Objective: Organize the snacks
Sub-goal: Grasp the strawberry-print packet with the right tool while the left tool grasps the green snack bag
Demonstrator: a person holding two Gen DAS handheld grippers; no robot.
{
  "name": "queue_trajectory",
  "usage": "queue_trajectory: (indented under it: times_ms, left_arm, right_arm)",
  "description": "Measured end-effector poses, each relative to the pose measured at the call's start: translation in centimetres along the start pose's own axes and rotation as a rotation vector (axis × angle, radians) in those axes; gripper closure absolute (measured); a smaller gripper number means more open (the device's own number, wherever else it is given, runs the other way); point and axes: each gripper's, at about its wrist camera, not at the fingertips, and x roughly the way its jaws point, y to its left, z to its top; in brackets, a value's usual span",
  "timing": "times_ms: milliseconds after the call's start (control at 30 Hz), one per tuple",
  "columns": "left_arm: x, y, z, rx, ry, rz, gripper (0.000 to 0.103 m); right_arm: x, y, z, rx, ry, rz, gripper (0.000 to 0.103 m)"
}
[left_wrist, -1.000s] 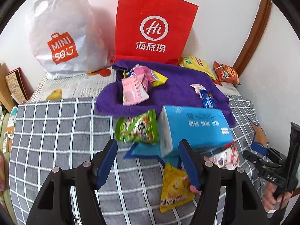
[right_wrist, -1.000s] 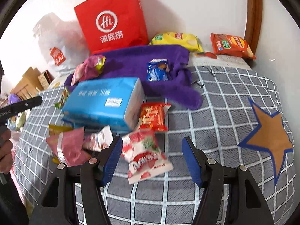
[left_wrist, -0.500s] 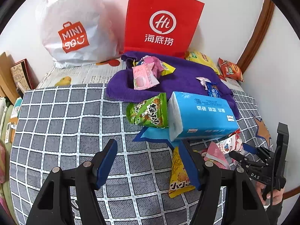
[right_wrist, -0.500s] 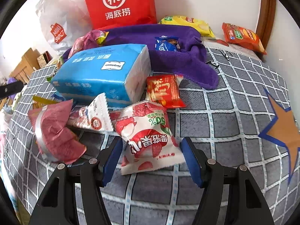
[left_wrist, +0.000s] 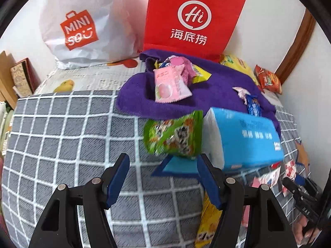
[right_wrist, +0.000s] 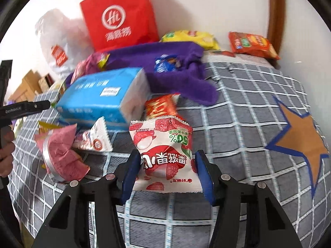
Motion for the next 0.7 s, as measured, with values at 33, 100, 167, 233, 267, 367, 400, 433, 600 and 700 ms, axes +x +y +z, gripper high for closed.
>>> queue_trajectory:
  times_ms: [33,100,167,233,267,367,400,433,600,700]
  left_arm:
    - [0.1,-0.1,0.3,0.002,-0.003,-0.008,0.038]
    - [0.4,-0.3,1.0,0.011,-0.020,-0.013,0.037]
    - [0.7,-0.4,1.7,0.014,-0.032,-0.015,0.035]
    - [1.1,-0.4,2.3,0.014,-0.033,-0.032,0.032]
    - [1.5,-0.5,2.6,0.020,-0.027,-0.038,0.032]
    - [2.6,-0.9,3.1,0.047,-0.015,-0.027,0.032]
    - [3.0,-1.0,3.2,0.053,-0.010,-0.021,0.032]
    - [3.4,-1.0,3.3,0.057,-0.003,-0.017,0.032]
    - [5.0,-1.1,3.2,0.058,0.009,0.000,0.029]
    - [5.5,-1.3,3.1,0.079,0.013,0.002,0.030]
  right_arm:
    - [-0.1,-0.3,0.0,0.009,-0.010,0.000,0.049]
    - [0.1,-0.7,-0.1,0.023,-0.021,-0.001,0.049]
    - [0.6,-0.9,-0.3,0.027,-0.011,0.008,0.049]
    - [1.4,-0.9,-0.8,0.024,0.005,0.011,0.049]
    - [1.6,-0.8,-1.0,0.018,0.007,0.008,0.049]
    - [1.4,-0.2,-1.0,-0.013,-0.017,-0.011,0.049]
    - [1.6,0.0,-1.0,-0.019,-0.011,-0.020,0.049]
    - [1.9,0.1,-0.9,-0.026,-0.001,-0.029,0.049]
    - [2.1,-0.3,-0.7,-0.011,-0.006,0.006,0.049]
    - [2.1,-0.6,-0.7,0.004,-0.008,0.018,0.049]
